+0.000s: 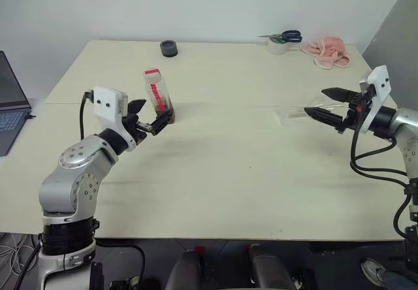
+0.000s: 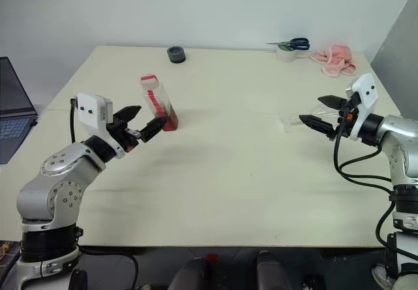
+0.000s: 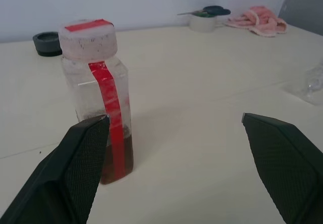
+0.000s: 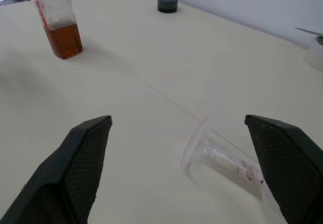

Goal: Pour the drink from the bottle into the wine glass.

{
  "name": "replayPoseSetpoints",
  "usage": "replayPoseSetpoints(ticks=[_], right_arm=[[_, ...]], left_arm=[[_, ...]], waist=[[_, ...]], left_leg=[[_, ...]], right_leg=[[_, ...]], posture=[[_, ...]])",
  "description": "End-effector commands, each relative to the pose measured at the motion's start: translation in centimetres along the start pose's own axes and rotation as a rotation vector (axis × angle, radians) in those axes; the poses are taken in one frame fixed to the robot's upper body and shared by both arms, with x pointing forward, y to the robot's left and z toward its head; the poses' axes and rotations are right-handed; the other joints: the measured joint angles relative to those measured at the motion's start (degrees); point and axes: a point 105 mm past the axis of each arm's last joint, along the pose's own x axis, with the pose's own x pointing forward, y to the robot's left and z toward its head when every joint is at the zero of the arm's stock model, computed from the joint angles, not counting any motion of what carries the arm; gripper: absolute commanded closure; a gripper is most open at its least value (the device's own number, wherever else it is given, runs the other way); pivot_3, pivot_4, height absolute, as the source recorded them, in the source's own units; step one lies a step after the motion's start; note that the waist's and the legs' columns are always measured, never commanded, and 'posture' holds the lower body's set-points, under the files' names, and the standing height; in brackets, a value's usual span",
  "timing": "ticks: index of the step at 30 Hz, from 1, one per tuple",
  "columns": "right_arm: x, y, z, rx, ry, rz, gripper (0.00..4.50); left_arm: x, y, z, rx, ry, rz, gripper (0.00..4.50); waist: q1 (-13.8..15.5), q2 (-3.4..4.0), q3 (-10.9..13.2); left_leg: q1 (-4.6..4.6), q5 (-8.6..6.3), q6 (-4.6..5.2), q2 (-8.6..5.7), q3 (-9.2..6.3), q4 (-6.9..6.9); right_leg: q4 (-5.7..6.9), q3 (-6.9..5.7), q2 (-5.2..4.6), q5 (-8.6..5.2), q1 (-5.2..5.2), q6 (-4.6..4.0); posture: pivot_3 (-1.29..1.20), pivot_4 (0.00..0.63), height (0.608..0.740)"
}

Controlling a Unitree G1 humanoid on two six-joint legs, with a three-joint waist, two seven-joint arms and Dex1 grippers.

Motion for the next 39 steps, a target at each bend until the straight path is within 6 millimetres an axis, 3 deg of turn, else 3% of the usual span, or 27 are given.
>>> replayPoseSetpoints(ticks=[1,7,11,14,22,33,37,39], right_arm=[[-0.4,0.1,1.7,-0.052,-0.028,0.011,0.00],[-0.2,0.7,1.7,-0.049,-0.033,0.033,0.00],[0.5,2.0,1.6,-0.045,-0.032,0.090,0.00],[1.7,4.1,1.7,-0.050,-0.037,0.174,0.00],[3.5,10.2,2.5,-0.095,-0.052,0.403,0.00],[5.3,12.2,4.0,-0.111,-0.127,0.413,0.00],[5.6,12.5,4.4,-0.115,-0.153,0.405,0.00],[6.1,11.9,5.9,-0.093,-0.226,0.348,0.00]], left_arm=[[-0.7,0.4,1.4,0.007,-0.037,0.027,0.03],[-0.5,0.8,1.2,0.007,-0.033,0.113,0.03],[0.2,0.6,0.2,0.061,-0.027,0.265,0.03],[0.3,0.7,-0.3,0.073,-0.049,0.423,0.03],[0.7,0.4,0.3,0.076,-0.111,0.594,0.03],[6.5,0.5,1.2,-0.005,-0.148,0.538,0.03],[7.7,0.4,1.3,0.003,-0.152,0.513,0.03],[8.2,0.6,1.5,0.021,-0.156,0.513,0.03]], waist=[[0.0,0.00,0.0],[0.1,0.00,0.0],[0.1,0.00,0.0],[0.1,-0.01,0.0],[0.3,-0.01,0.0],[0.3,-0.03,0.0],[0.2,-0.03,0.0],[0.1,-0.03,0.0]], left_leg=[[0.00,0.00,0.00,0.00,0.00,0.00],[0.02,0.00,0.00,-0.01,-0.05,0.04],[0.03,0.00,0.00,-0.02,-0.09,0.07],[0.06,0.00,0.00,-0.03,-0.07,0.08],[0.03,0.00,-0.01,-0.07,-0.17,0.09],[0.13,0.02,0.00,-0.18,-0.26,0.17],[0.12,0.01,0.00,-0.17,-0.27,0.14],[0.12,0.01,-0.01,-0.16,-0.27,0.12]], right_leg=[[0.00,0.00,0.00,0.00,0.00,0.00],[0.00,-0.04,-0.02,0.00,0.06,0.00],[-0.01,-0.08,-0.11,0.00,0.13,0.01],[-0.01,-0.05,-0.17,0.02,0.15,0.04],[0.00,-0.15,-0.17,0.03,0.17,0.05],[-0.03,-0.28,-0.16,0.07,0.36,0.12],[-0.04,-0.29,-0.17,0.07,0.35,0.12],[-0.05,-0.29,-0.17,0.07,0.33,0.12]], posture=[[0.00,0.150,0.740],[0.00,0.150,0.740],[0.00,0.150,0.740],[0.00,0.150,0.740],[0.00,0.150,0.740],[0.00,0.150,0.740],[0.00,0.150,0.740],[0.00,0.150,0.740]])
